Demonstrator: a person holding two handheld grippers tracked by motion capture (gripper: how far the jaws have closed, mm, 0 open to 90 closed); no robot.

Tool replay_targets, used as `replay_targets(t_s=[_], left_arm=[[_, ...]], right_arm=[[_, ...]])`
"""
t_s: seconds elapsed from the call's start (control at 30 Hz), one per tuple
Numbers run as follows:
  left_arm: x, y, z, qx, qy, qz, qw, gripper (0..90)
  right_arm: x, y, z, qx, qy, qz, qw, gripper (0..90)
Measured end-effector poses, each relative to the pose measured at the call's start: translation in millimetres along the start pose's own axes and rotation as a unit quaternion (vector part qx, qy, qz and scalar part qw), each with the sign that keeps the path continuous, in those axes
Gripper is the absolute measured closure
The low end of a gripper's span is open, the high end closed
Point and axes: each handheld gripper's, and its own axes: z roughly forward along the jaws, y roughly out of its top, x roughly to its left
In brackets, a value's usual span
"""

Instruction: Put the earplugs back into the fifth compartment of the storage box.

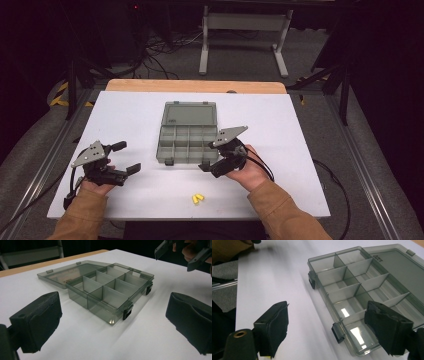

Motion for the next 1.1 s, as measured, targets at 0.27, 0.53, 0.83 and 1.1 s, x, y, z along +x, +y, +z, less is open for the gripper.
replay_targets(t_s=[0.27, 0.53, 0.83, 1.1], left_arm=[[-2.0, 0.3, -1.0, 0.002, 0.013, 0.005, 0.9999, 0.8], [-1.6, 0.5, -1.7, 0.000, 0.013, 0.003, 0.9999, 0.8], [-2.7, 0.5, -1.6, 0.000, 0.015, 0.002, 0.9999, 1.0], [-2.5, 0.7, -2.5, 0.002, 0.016, 0.006, 0.9998, 1.4]], right_arm=[[7.6, -4.0, 4.1, 0.019, 0.009, -0.005, 0.9998, 19.6], [15.6, -6.6, 9.6, 0.039, 0.015, -0.013, 0.9991, 21.2], [23.5, -12.8, 18.0, 0.059, 0.036, -0.015, 0.9975, 28.2], [30.5, -17.2, 22.7, 0.067, 0.064, -0.014, 0.9956, 35.6]])
